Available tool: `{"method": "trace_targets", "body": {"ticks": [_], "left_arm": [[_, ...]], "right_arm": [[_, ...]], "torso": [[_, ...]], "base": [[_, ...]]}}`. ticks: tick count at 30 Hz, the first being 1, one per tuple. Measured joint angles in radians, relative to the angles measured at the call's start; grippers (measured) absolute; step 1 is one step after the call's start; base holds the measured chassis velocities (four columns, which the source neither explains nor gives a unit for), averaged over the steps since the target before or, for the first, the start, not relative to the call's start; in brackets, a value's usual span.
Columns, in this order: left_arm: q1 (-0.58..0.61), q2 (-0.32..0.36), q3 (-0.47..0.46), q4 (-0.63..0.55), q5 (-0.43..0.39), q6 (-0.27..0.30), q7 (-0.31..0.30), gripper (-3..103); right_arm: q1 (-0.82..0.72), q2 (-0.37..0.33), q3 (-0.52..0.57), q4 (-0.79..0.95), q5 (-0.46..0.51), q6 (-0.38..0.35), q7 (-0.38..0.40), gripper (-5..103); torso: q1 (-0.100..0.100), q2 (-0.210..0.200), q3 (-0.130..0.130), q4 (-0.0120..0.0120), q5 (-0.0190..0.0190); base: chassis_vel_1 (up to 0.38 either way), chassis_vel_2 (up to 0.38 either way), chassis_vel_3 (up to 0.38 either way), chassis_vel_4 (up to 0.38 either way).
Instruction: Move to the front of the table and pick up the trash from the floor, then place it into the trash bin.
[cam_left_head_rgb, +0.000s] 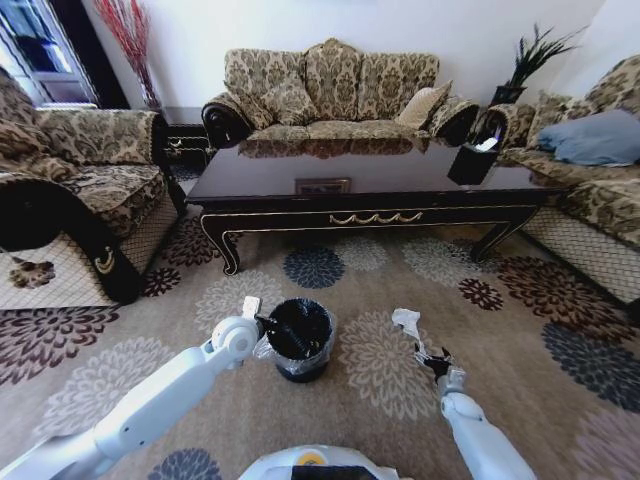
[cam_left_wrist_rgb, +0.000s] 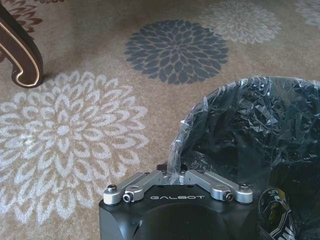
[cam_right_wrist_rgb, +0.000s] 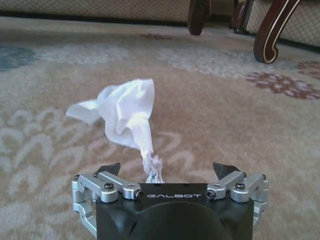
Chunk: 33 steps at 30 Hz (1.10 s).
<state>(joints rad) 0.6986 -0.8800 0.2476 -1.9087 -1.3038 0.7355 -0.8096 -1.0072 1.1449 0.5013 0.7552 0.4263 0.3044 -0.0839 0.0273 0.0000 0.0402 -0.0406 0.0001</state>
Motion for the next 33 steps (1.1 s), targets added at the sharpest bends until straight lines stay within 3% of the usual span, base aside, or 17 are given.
{"method": "trace_targets", "body": {"ticks": [6,8,9,12,15,17,21,22,24,26,29,31,33], "left_arm": [[-0.017,-0.013,0.015,0.009,-0.009,0.0,-0.007,3],[-0.021,-0.016,0.021,0.011,-0.013,0.0,-0.01,3],[-0.023,-0.018,0.024,0.011,-0.015,0.0,-0.012,3],[-0.025,-0.018,0.026,0.012,-0.016,0.0,-0.014,3],[-0.026,-0.016,0.027,0.012,-0.017,0.0,-0.015,3],[-0.026,-0.016,0.028,0.012,-0.016,0.0,-0.016,3],[-0.029,-0.016,0.04,0.014,-0.002,-0.005,-0.018,3],[-0.029,-0.016,0.04,0.014,-0.002,-0.005,-0.018,3],[-0.035,-0.015,0.044,0.014,-0.006,-0.005,-0.02,3],[-0.036,-0.015,0.044,0.014,-0.008,-0.006,-0.021,3],[-0.04,-0.018,0.047,0.014,-0.013,-0.006,-0.022,3],[-0.04,-0.021,0.048,0.014,-0.013,-0.007,-0.023,3],[-0.036,-0.027,0.052,0.015,-0.014,-0.007,-0.023,3]], "right_arm": [[0.034,0.009,-0.009,-0.065,0.007,0.01,-0.005,103],[0.041,0.01,-0.011,-0.08,0.018,0.01,-0.012,99],[0.044,0.01,-0.014,-0.087,0.028,0.01,-0.018,90],[0.044,0.011,-0.017,-0.088,0.041,0.01,-0.023,85],[0.043,0.012,-0.018,-0.087,0.046,0.01,-0.028,69],[0.041,0.012,-0.018,-0.086,0.046,0.01,-0.03,69],[0.029,0.02,-0.017,-0.078,0.049,0.01,-0.033,47],[0.029,0.02,-0.017,-0.078,0.049,0.01,-0.033,47],[0.018,0.027,-0.014,-0.065,0.048,0.011,-0.034,37],[0.015,0.027,-0.014,-0.062,0.048,0.011,-0.034,37],[-0.001,0.029,-0.012,-0.043,0.047,0.01,-0.033,19],[-0.006,0.03,-0.011,-0.038,0.047,0.01,-0.033,19],[-0.024,0.029,-0.006,-0.013,0.048,0.008,-0.031,8]], "torso": [[0.0,0.0,0.0,0.0,0.0],[0.0,0.0,0.0,0.0001,0.0],[0.0,0.0,0.0,-0.0001,-0.0001],[0.0,0.0,0.0,-0.0001,0.0],[0.0,0.0,0.0,0.0001,-0.0001],[0.0,0.0,0.0,0.0002,0.0],[0.0,0.0,0.0,0.0002,-0.0001],[0.0,0.0,0.0,0.0002,-0.0001],[0.0,0.0,0.0,0.0001,-0.0004],[0.0,0.0,0.0,0.0001,-0.0003],[0.0,0.0,0.0,0.0001,-0.0002],[0.0,0.0,0.0,0.0001,-0.0001],[0.0,0.0,0.0,0.0,0.0002]], "base": [[0.0,0.0,0.0,0.0],[0.0,0.0,0.0,0.0],[0.0,0.0,0.0,0.0],[0.0,0.0,0.0,0.0],[0.0,0.0,0.0,0.0],[0.0,0.0,0.0,0.0],[0.0,0.0,0.0,0.0],[0.0,0.0,0.0,0.0],[0.0,0.0,0.0,0.0],[0.0,0.0,0.0,0.0],[0.0,0.0,0.0,0.0],[0.0,0.0,0.0,0.0],[0.0,0.0,0.0,0.0]]}}
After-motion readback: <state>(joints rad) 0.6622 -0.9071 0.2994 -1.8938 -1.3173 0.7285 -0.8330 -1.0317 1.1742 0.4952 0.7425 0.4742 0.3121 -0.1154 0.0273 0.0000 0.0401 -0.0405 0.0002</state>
